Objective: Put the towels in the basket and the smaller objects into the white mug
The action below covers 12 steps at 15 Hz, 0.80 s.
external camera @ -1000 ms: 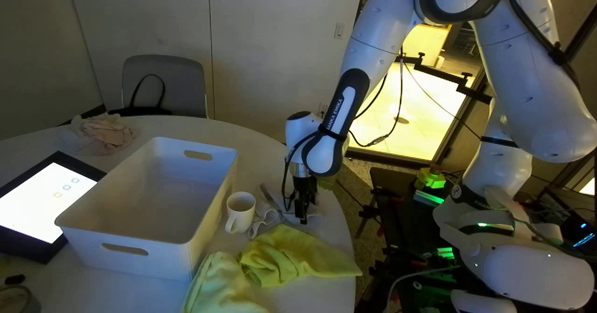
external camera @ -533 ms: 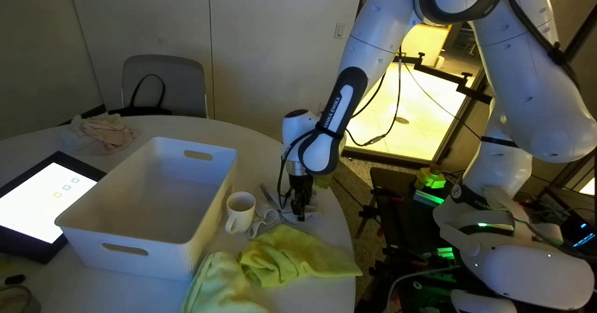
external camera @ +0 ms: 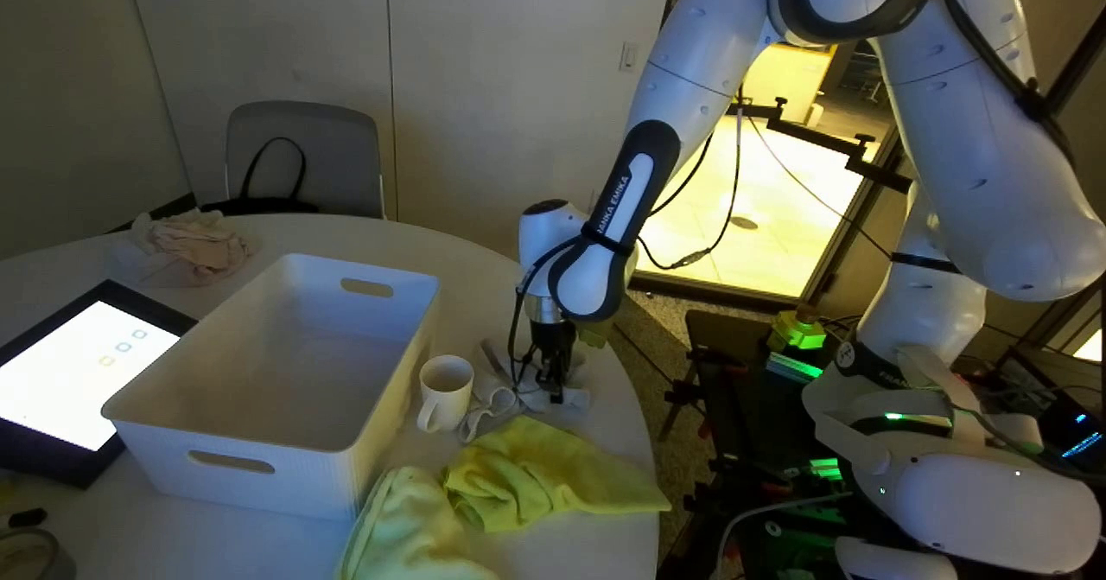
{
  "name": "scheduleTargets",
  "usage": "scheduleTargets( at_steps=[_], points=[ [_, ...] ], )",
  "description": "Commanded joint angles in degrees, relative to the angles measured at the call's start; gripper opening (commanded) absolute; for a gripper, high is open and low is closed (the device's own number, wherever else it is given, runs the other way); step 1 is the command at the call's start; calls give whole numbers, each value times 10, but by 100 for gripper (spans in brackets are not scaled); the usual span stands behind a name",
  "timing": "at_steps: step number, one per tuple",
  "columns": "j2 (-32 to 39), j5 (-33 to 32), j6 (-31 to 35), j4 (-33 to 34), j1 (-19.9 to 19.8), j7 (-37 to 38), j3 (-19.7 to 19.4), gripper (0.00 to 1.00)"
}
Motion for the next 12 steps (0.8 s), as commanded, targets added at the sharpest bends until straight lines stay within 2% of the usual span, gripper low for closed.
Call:
scheduleTargets(
  at_steps=[1, 6, 12],
  points=[
    [-46, 7, -16, -20, 4, -14, 0, 2],
    [-159, -1, -22, -84, 19, -26, 0, 2],
    [-331, -3, -85, -137, 44, -36, -4, 2]
  ],
)
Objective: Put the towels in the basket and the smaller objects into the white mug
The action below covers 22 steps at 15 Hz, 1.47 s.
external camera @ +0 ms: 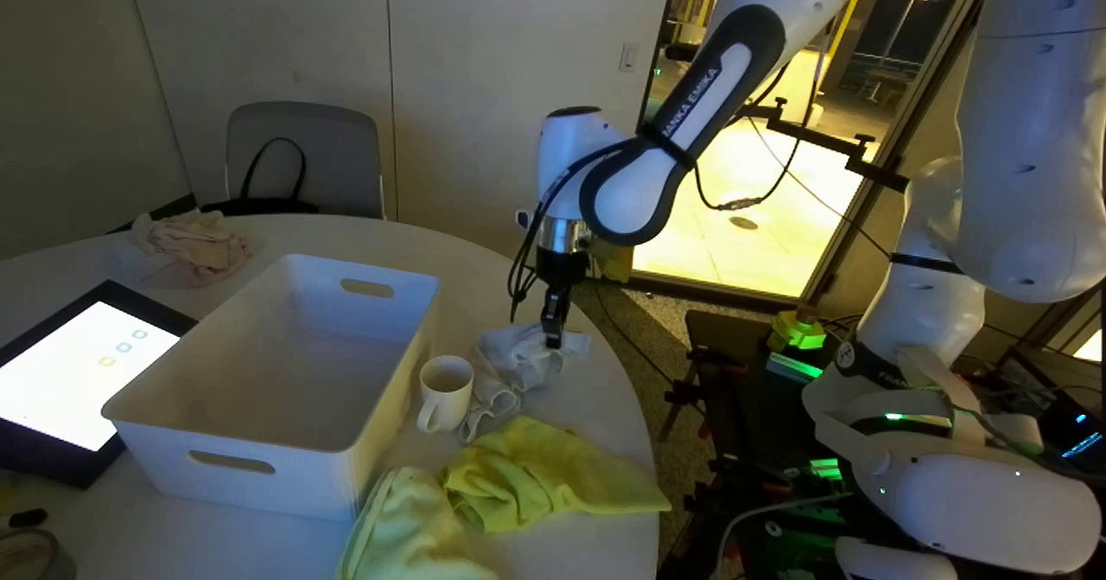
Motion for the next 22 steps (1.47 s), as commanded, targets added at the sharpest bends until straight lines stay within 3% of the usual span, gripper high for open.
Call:
scheduleTargets(
  at_steps=[1, 7, 13, 22],
  points=[
    [-131, 3, -52, -42, 19, -9, -7, 2],
    [-256, -17, -173, -14, 46, 7, -12, 2],
    [-307, -48, -312, 45, 60, 36, -6, 2],
    [-302, -66, -343, 123, 72, 74, 4, 2]
  ],
)
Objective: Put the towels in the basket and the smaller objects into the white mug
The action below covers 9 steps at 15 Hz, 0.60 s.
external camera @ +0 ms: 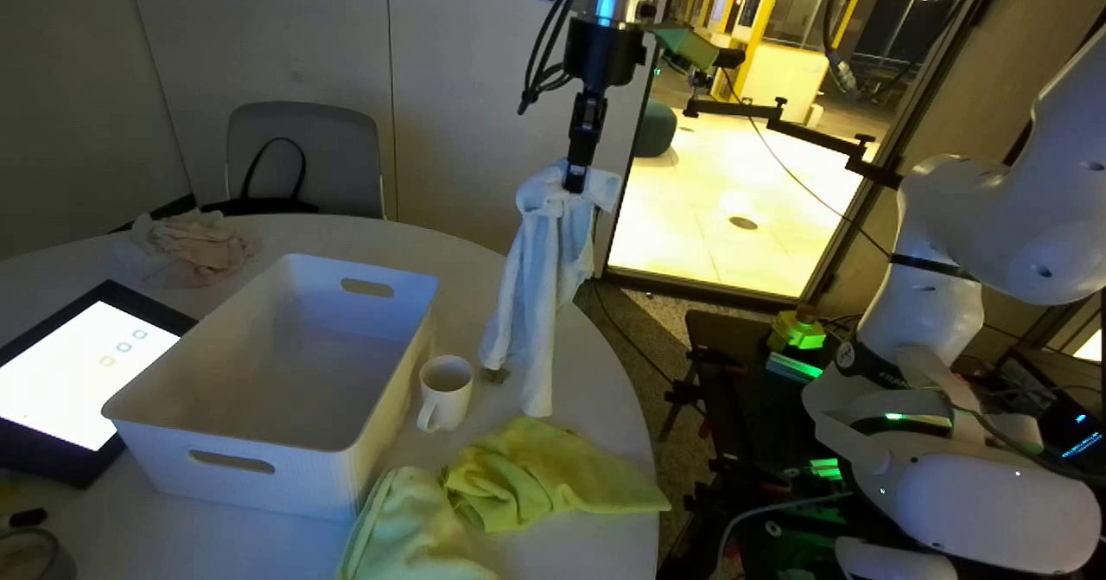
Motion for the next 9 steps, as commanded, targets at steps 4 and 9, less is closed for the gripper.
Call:
scheduleTargets(
  at_steps=[4, 9],
  points=[
    [23, -8, -12, 75, 12, 35, 6, 2],
    [43, -7, -10, 123, 21, 64, 17, 2]
  ],
)
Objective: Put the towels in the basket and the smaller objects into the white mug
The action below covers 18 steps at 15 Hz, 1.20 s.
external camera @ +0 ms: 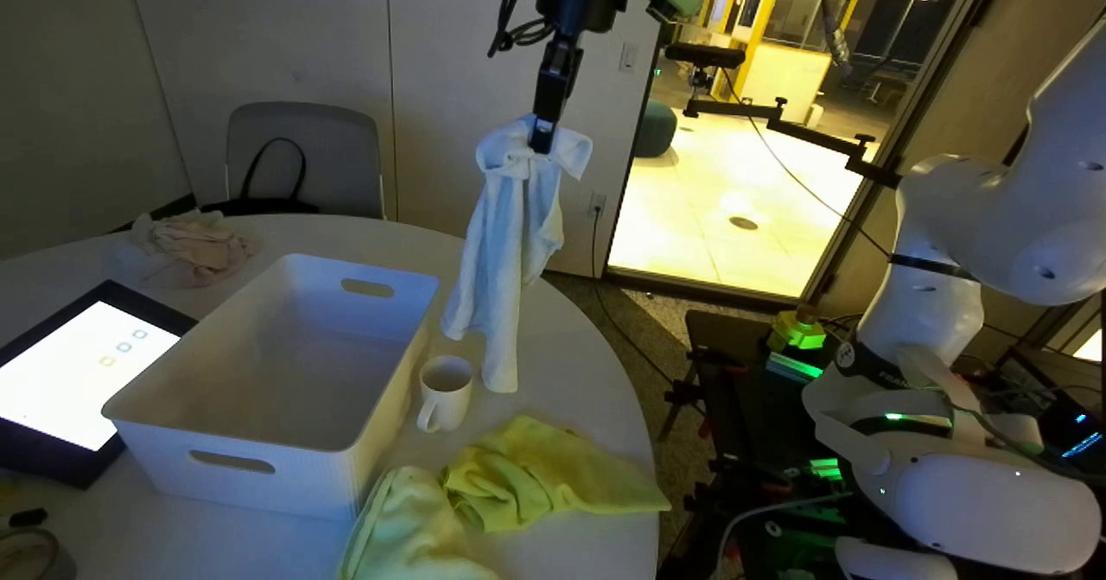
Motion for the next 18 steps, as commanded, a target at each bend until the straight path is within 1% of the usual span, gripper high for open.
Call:
scheduleTargets(
  at_steps=[1, 8, 18],
  points=[
    [30, -6, -9, 60, 10, 32, 8, 2],
    [101, -12, 14, 150, 21, 86, 19, 2],
    [211, -20, 82, 272, 37, 160, 10, 2]
  ],
)
